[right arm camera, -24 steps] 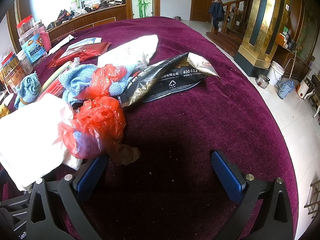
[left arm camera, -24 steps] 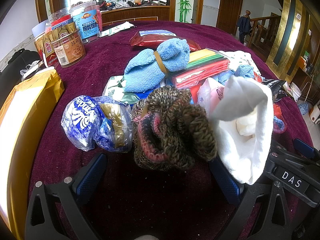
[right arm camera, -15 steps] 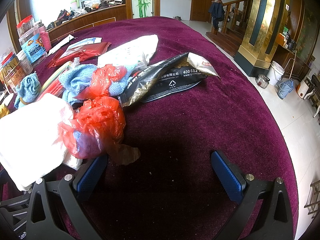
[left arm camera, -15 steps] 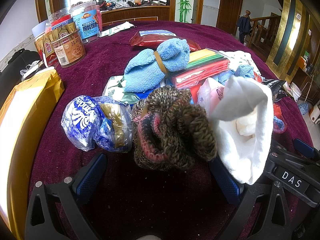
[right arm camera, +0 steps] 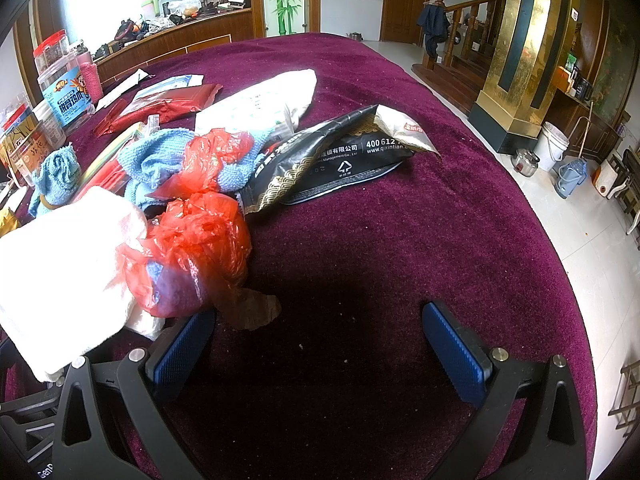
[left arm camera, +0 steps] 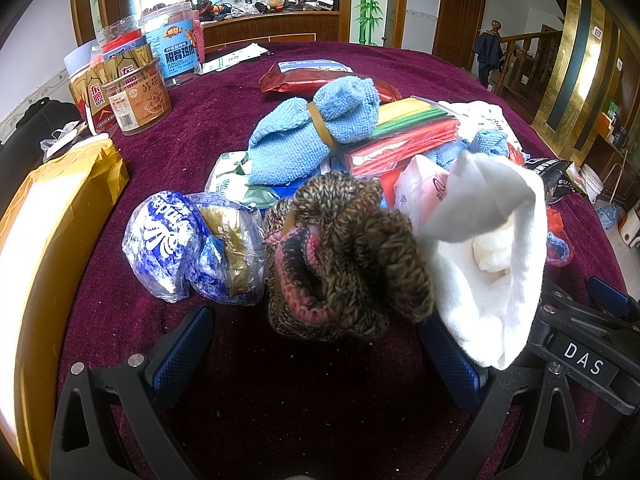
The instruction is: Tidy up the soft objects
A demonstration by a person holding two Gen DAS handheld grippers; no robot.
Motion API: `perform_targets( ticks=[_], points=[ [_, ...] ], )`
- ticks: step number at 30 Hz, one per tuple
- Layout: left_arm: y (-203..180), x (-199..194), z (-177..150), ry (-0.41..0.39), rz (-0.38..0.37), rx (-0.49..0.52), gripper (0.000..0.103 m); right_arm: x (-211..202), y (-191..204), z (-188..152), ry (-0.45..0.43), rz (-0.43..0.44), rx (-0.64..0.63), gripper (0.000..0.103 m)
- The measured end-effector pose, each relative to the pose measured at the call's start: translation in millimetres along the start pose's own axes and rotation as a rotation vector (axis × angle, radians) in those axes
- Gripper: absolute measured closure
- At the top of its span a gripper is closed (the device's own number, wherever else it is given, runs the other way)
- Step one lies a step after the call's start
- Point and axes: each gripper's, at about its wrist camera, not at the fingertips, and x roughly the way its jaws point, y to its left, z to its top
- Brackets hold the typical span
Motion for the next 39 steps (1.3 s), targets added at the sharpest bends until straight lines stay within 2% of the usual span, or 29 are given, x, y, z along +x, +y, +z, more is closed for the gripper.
perform_targets(
  ticks=[5,10,11,17,23,27,30,31,32,33,35,37,39],
  points=[
    [0,-2,-1,0.005,0.005,0.002,0.001,0,0,0,0.000,0.000,0.000,0.000],
    [3,-5,4,0.151,-0.064,0.083,0.001,0,0,0,0.000,0.000,0.000,0.000],
    [3,-5,4,0.158,-0.065,0.090,0.001,0,0,0,0.000,0.000,0.000,0.000],
    [3,-29,-33,0.059,-0.040,0.071,0.001,0,0,1,0.000,0.000,0.000,0.000],
    [2,-29,-33,0.061,-0.048,0.077,0.001,0,0,1,0.003,0.012,-0.012,0.000],
    [-1,-31,-35,0.075,-0.051,0.087,0.001,-1,-6,1,0.093,0.052,-0.063,0.000],
    [2,-36,-33,0.147,-0.112,0.106,0.001,-10,-6,-5,0.132,0.061,-0.114,0.000],
    [12,-45,-35,0.143,-0.203,0.065,0.007,-13,-6,-9,0.144,0.070,-0.121,0.000],
    [18,-51,-35,0.136,-0.255,0.045,0.012,-16,-10,-10,0.152,0.068,-0.111,0.001],
    [26,-62,-37,0.116,-0.300,0.030,0.013,-20,-11,-15,0.146,0.063,-0.099,0.003],
    [44,-89,-42,0.015,-0.304,0.027,0.012,-37,-16,-21,0.075,0.069,-0.080,0.006],
    [70,-118,-48,-0.122,-0.278,0.017,0.012,-69,-22,-27,-0.073,0.066,-0.062,0.006],
    [91,-131,-50,-0.199,-0.255,-0.008,0.004,-114,-24,-35,-0.316,0.043,-0.048,0.006]
  ],
)
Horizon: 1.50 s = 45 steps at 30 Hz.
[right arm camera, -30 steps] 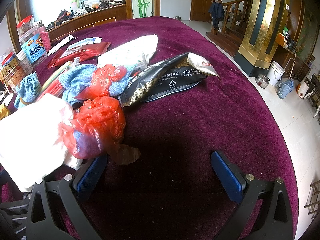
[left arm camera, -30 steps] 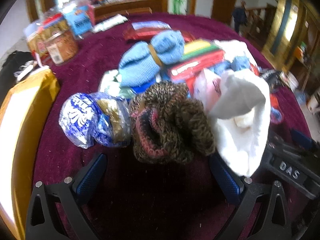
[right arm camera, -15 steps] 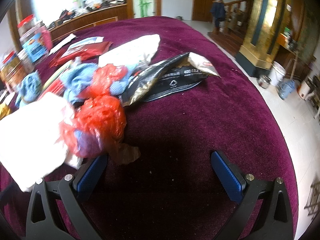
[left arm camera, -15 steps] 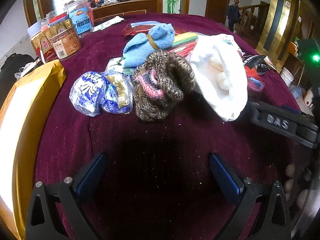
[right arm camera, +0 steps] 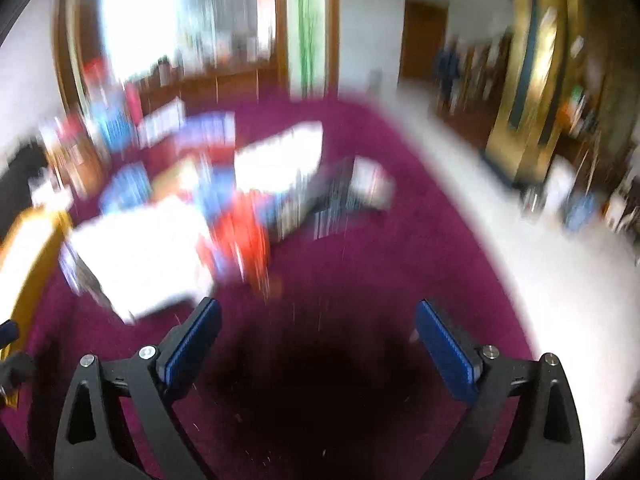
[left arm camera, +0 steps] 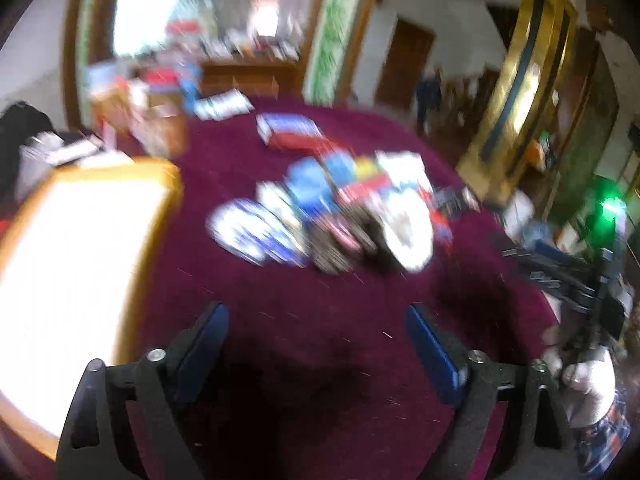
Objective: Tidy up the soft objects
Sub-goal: 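Grasp the blue-and-white snack bag with the left tool while the right tool grasps the brown knit hat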
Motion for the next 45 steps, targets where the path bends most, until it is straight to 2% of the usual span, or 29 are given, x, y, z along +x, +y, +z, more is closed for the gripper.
perform_targets(
  ticks=[1,2,3,5,6,12,16,19,26,31,34,36,37,38,40,41,45],
  points=[
    [13,-8,1,-0.027,0.023,-0.028,0.000,-12,1,2,-0.076,-0.006,0.003,0.001],
    [22,-8,4,-0.028,0.032,-0.045,0.000,-24,2,4,-0.161,0.005,0.009,0.000],
    [28,-9,5,-0.026,0.038,-0.067,0.000,-28,6,8,-0.202,0.029,0.004,0.000],
    [40,-11,6,-0.027,0.043,-0.100,0.000,-12,15,20,-0.133,0.026,-0.005,0.000],
    [42,-12,4,-0.026,0.052,-0.104,0.000,-1,15,22,-0.100,0.040,0.033,0.000],
    [32,-4,8,0.012,0.073,-0.076,0.000,31,8,4,-0.054,0.034,0.131,0.000],
    [25,23,19,0.053,0.078,-0.073,0.000,34,2,0,-0.050,0.073,0.156,0.000],
    [21,48,30,0.084,0.104,-0.057,0.000,46,5,-3,0.014,0.113,0.156,0.000],
    [18,102,53,0.166,0.200,0.033,0.001,47,9,-4,0.019,0.133,0.146,0.000],
    [24,122,57,0.185,0.231,0.028,0.001,49,15,-4,0.028,0.134,0.124,0.000],
    [25,129,56,0.194,0.224,0.010,0.001,51,18,-4,0.035,0.134,0.113,0.000],
    [25,133,54,0.210,0.215,0.005,0.005,51,19,-4,0.036,0.132,0.112,0.000],
    [25,135,53,0.220,0.206,0.002,0.010,51,19,-4,0.037,0.133,0.112,0.000],
    [25,135,53,0.224,0.193,-0.004,0.019,51,19,-4,0.037,0.133,0.113,0.000],
    [26,134,53,0.227,0.154,-0.030,0.026,52,20,-4,0.041,0.130,0.110,0.000],
    [27,131,53,0.219,0.150,-0.036,0.034,53,20,-5,0.043,0.127,0.107,0.000],
    [29,113,53,0.177,0.106,-0.078,0.034,56,22,-6,0.056,0.122,0.101,0.000]
  ],
)
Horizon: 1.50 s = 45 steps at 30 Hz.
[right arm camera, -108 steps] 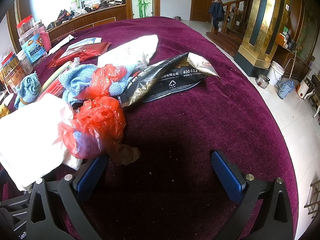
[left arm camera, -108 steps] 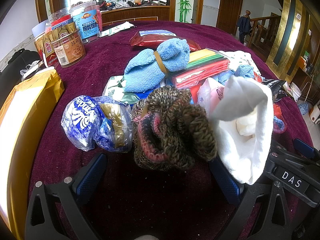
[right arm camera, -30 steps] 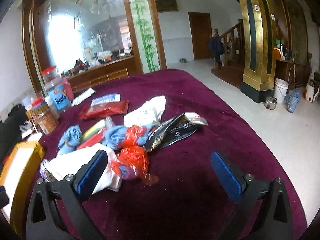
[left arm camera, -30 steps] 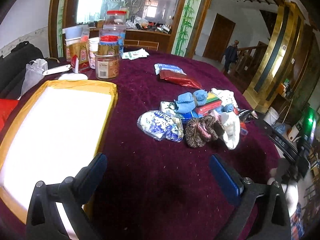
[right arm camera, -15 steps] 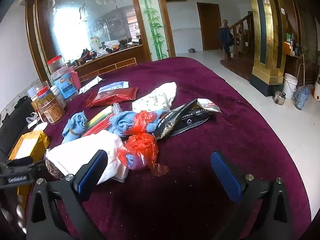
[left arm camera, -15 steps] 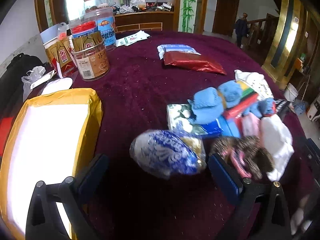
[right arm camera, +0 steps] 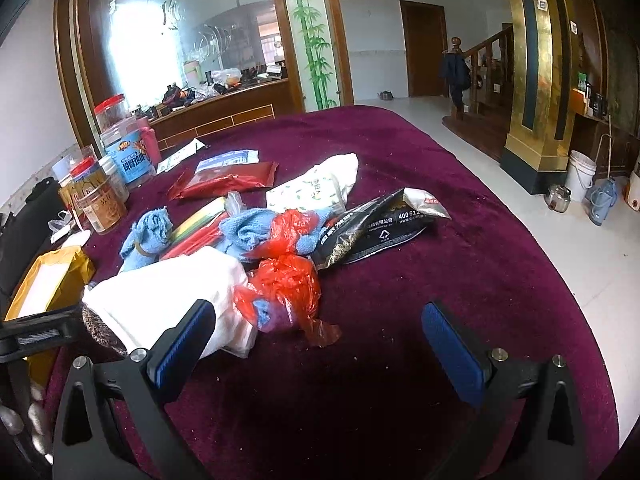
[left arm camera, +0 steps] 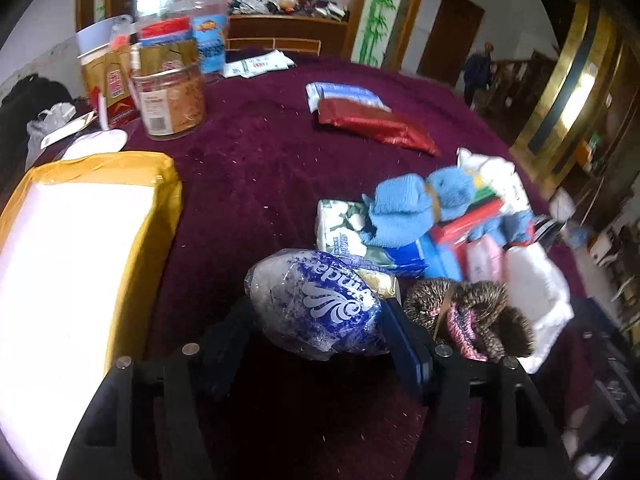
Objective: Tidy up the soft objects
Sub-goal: 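Grasp the blue-and-white snack bag with the left tool while the right tool grasps the brown knit hat, then carry the bag into the yellow-rimmed tray with the left tool while the right tool drops the hat there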
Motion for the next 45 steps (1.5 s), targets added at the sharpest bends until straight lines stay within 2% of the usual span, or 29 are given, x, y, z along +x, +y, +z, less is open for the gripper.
perform_targets(
  ticks=[6,9,14,17,20,23,25,27,29,31,33,34,39,41,42,43,44,45],
  points=[
    [7,-49,-11,-0.080,-0.105,-0.046,0.034,4,-1,-1,0.019,-0.009,0.007,0.000],
    [12,-81,-28,-0.136,-0.153,-0.046,0.034,5,-1,-1,0.022,-0.015,0.010,0.000],
    [20,-123,-55,-0.228,-0.203,-0.015,0.034,5,-6,-1,0.031,-0.004,0.038,0.000],
    [35,-138,-66,-0.241,-0.210,-0.033,0.034,-6,-5,1,0.027,0.005,0.025,0.000],
    [54,-149,-76,-0.245,-0.208,-0.062,0.034,-42,15,3,-0.021,0.100,-0.068,0.000],
    [64,-152,-83,-0.250,-0.188,-0.079,0.034,-64,48,4,-0.018,0.211,-0.205,0.000],
    [70,-151,-87,-0.247,-0.202,-0.102,0.034,-69,79,1,0.011,0.296,-0.317,0.002],
    [74,-151,-90,-0.242,-0.203,-0.111,0.034,-63,112,-6,0.050,0.332,-0.437,0.010],
    [78,-154,-92,-0.241,-0.197,-0.116,0.034,-46,132,-13,0.101,0.290,-0.519,0.034],
    [83,-159,-94,-0.249,-0.187,-0.122,0.034,-31,137,-20,0.167,0.276,-0.533,0.052],
    [91,-165,-96,-0.262,-0.170,-0.127,0.034,-16,137,-24,0.206,0.226,-0.523,0.053],
    [94,-167,-98,-0.267,-0.164,-0.130,0.034,-16,138,-25,0.184,0.190,-0.529,0.053],
    [106,-168,-102,-0.275,-0.178,-0.161,0.034,-9,130,-26,0.189,0.088,-0.537,0.053],
    [111,-166,-102,-0.273,-0.194,-0.175,0.034,-5,127,-25,0.190,0.064,-0.532,0.067],
    [113,-166,-104,-0.272,-0.197,-0.181,0.034,-3,126,-22,0.192,0.055,-0.531,0.068],
    [116,-165,-103,-0.269,-0.202,-0.192,0.034,-1,126,-19,0.200,0.066,-0.518,0.078],
    [120,-165,-103,-0.267,-0.205,-0.201,0.034,-2,122,-15,0.204,0.086,-0.491,0.096],
    [123,-166,-102,-0.266,-0.207,-0.212,0.034,-6,118,-9,0.214,0.121,-0.451,0.097]
  ],
)
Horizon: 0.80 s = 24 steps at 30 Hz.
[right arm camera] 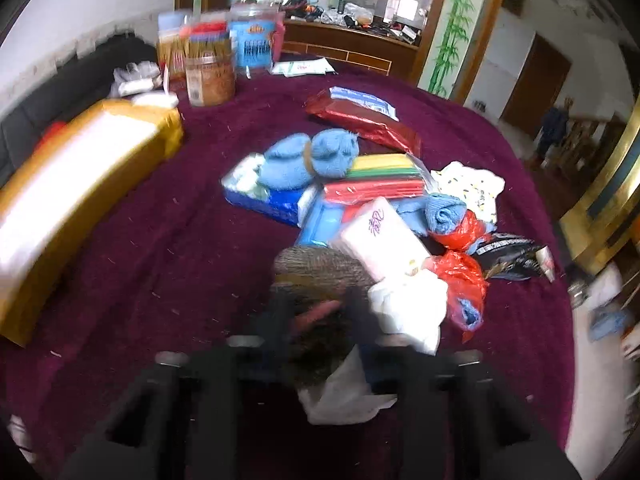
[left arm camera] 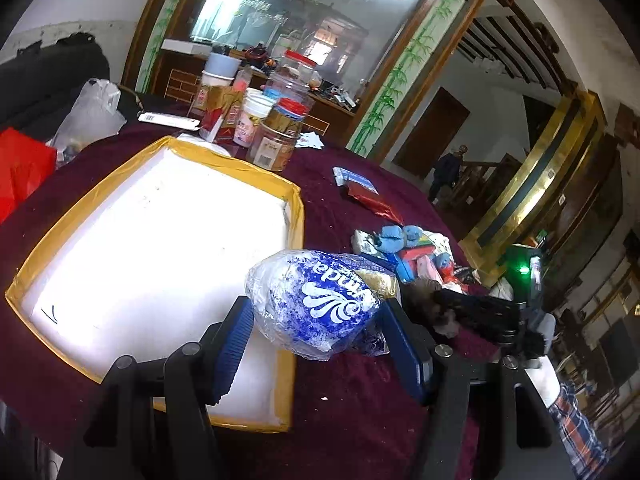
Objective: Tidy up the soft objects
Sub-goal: 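Carry the bag into the yellow-rimmed tray with the left tool while the right tool drops the hat there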
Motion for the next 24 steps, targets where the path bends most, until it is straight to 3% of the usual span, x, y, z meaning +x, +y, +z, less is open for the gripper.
perform_targets(
  ticks=[1,4,7,9,10,11,18,19,20,21,24],
  points=[
    [4,0,3,0.000,0.001,-0.010,0.034,-3,-2,3,-0.005,0.020,0.019,0.102],
    [16,1,15,-0.003,0.015,-0.036,0.034,-21,5,17,-0.051,0.066,0.025,0.102],
    [24,-3,18,-0.017,0.025,-0.052,0.034,-26,20,28,-0.059,0.055,-0.036,0.100],
    [29,-6,17,-0.018,0.023,-0.061,0.034,-22,19,28,-0.045,0.073,-0.041,0.075],
    [30,-6,15,-0.017,0.024,-0.064,0.034,-19,17,26,-0.034,0.072,-0.041,0.046],
    [33,-6,14,-0.012,0.025,-0.070,0.034,-17,16,22,-0.031,0.068,-0.046,0.035],
    [38,3,14,-0.002,0.015,-0.093,0.034,12,19,-2,0.031,0.078,-0.100,0.037],
    [37,5,14,0.003,0.013,-0.092,0.034,17,21,-3,0.038,0.061,-0.107,0.040],
    [36,6,13,0.007,0.009,-0.090,0.034,22,22,-3,0.035,0.020,-0.116,0.055],
    [35,7,12,0.012,0.008,-0.087,0.034,25,21,-3,0.036,-0.010,-0.116,0.054],
    [36,6,15,0.019,0.006,-0.085,0.034,21,7,1,0.037,0.056,-0.042,0.057]
  ],
)
